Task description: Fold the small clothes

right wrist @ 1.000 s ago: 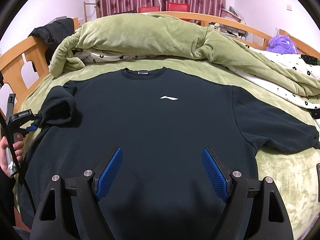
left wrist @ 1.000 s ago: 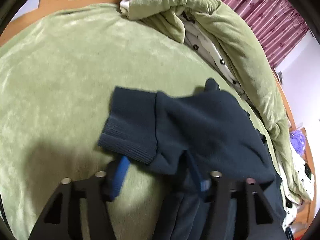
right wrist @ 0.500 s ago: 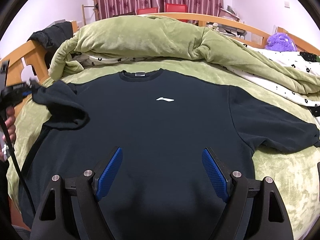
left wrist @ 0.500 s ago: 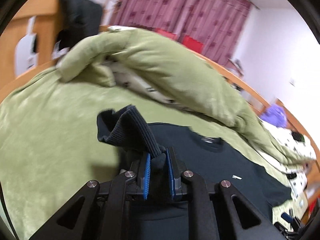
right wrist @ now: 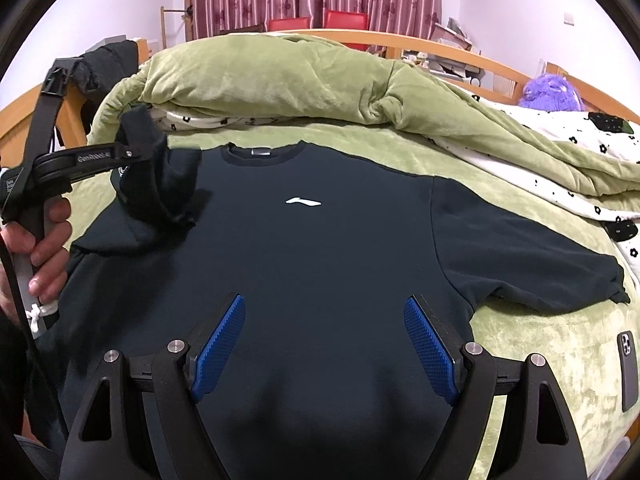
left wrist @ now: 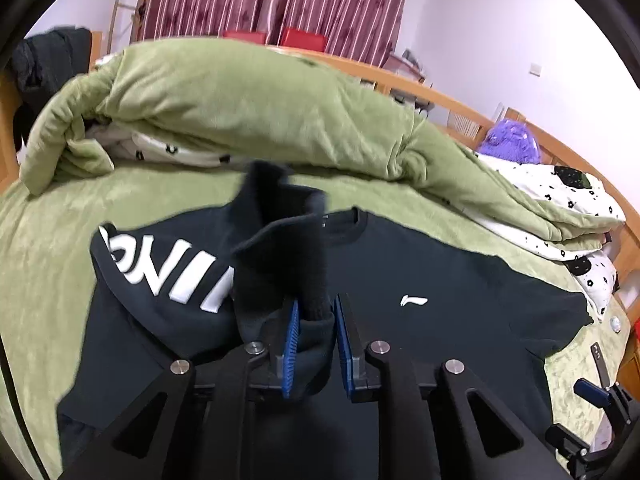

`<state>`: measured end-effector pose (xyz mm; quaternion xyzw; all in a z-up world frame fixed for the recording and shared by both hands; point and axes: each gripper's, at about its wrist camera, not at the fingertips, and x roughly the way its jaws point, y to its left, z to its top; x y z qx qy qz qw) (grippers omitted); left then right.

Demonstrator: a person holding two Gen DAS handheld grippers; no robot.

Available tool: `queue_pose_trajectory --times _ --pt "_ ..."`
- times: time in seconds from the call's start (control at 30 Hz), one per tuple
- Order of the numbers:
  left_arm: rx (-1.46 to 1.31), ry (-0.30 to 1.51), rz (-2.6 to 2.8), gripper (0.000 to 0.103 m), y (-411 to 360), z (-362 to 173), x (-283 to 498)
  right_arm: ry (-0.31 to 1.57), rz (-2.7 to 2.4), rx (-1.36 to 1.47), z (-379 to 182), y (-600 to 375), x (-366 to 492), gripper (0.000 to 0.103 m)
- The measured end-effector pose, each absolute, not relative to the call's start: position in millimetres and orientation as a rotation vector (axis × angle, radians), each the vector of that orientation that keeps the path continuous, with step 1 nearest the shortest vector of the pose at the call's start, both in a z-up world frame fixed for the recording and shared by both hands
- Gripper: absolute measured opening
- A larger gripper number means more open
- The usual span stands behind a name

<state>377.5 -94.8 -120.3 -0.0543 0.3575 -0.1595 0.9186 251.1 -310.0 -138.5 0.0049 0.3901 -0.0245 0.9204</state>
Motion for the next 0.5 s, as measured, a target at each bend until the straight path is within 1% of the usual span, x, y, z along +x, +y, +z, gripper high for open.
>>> queue_pose_trajectory --times 0.03,0.07,0.1,0.13,0.17,0.2,0.37,0.5 --pt "-0.125 0.751 -0.338 0.022 -95.5 -122.9 375.3 0.806 -0.051 0.011 -140.2 -310.6 252.7 0.081" --pt "-0.138 0.766 -0.345 0.03 -95.0 -124.6 375.0 0.812 -0.051 0.011 -142.1 -311.3 254.3 0.081" --pt "-0.145 0.777 -0.347 0.04 -95.1 -126.0 374.5 0.817 -0.049 0.011 -143.6 -311.6 256.0 0.081" --pt "-0.144 0.777 -0.342 0.046 -95.3 -126.5 372.9 0.821 -0.046 0.008 -144.4 -311.5 257.6 0.081" --pt "-0.141 0.769 -0.335 0.061 -95.3 -126.2 371.1 0.822 -0.046 0.004 -144.9 -311.3 258.4 0.081" --pt "-0.138 0.751 -0.324 0.066 -93.6 -124.9 367.7 0.823 -0.047 -0.001 -144.8 -310.3 260.5 0.081" --pt "-0.147 0.734 -0.306 0.067 -75.2 -118.1 358.5 0.819 -0.028 0.015 -141.0 -303.1 269.4 0.081" --pt "-0.152 0.733 -0.229 0.068 -36.5 -123.6 347.3 0.805 0.001 0.008 -134.2 -286.9 284.5 0.081"
